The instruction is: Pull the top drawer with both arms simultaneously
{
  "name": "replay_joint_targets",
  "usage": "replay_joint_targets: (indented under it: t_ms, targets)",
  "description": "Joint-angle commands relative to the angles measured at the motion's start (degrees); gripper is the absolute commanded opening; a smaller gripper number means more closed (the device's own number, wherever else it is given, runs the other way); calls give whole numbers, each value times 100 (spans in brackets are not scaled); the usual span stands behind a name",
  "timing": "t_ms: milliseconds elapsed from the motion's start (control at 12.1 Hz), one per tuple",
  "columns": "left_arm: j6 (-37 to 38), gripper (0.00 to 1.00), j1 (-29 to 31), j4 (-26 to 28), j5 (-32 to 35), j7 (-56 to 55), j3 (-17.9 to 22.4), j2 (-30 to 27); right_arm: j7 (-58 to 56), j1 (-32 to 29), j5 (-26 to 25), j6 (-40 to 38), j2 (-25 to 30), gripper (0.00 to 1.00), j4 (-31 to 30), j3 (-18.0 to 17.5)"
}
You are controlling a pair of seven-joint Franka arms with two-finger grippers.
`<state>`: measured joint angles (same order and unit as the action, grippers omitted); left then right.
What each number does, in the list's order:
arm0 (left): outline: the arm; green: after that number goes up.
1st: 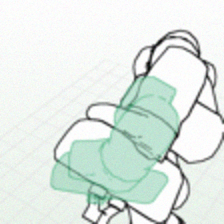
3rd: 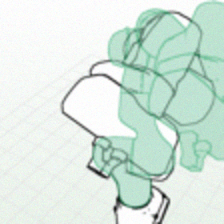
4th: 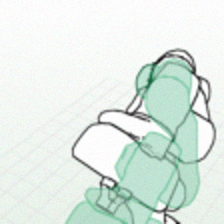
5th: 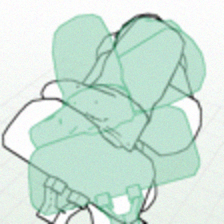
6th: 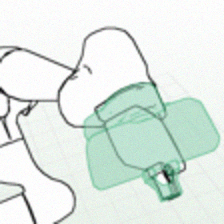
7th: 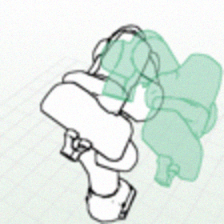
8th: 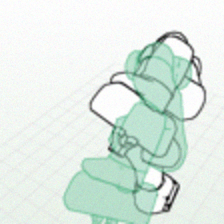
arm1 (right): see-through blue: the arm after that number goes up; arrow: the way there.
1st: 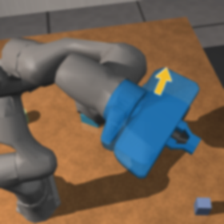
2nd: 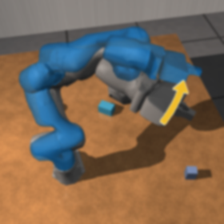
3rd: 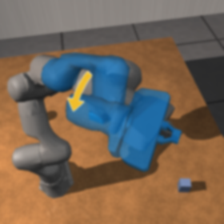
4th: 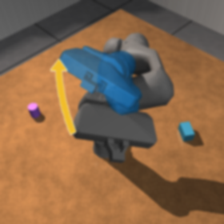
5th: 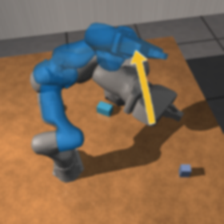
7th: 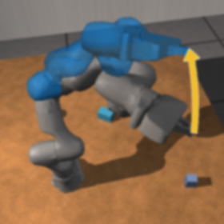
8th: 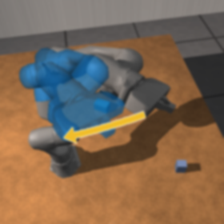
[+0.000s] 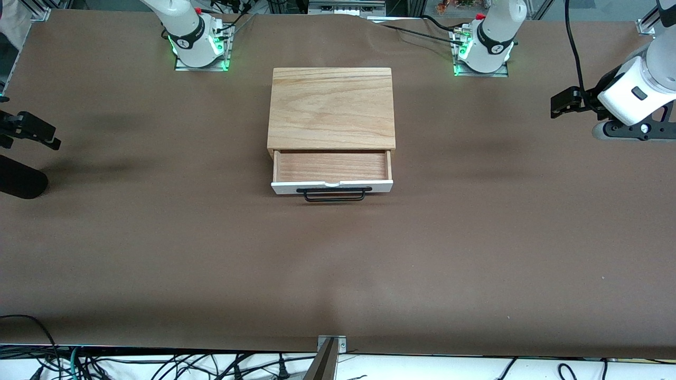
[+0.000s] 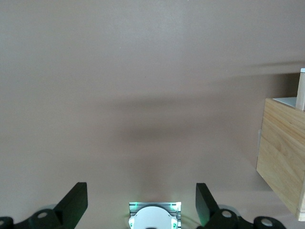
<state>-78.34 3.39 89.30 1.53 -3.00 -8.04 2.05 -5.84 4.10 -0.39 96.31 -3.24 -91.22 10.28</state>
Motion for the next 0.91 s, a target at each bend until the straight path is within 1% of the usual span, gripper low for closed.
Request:
replay_joint_targets:
  t_ms: [0,248,826]
  targets:
    - [91,100,-14,-203,111,-61,4,129,406,-164,-102,-112,167,100,-212,-342]
    - [91,100,-14,-203,102,-87,4,146,479,-190,-49,-245,-71,100,86,-351]
    - [109,100,21,-203,102,-96,4,182,479,-172,-93,-236,-150,100,87,-351]
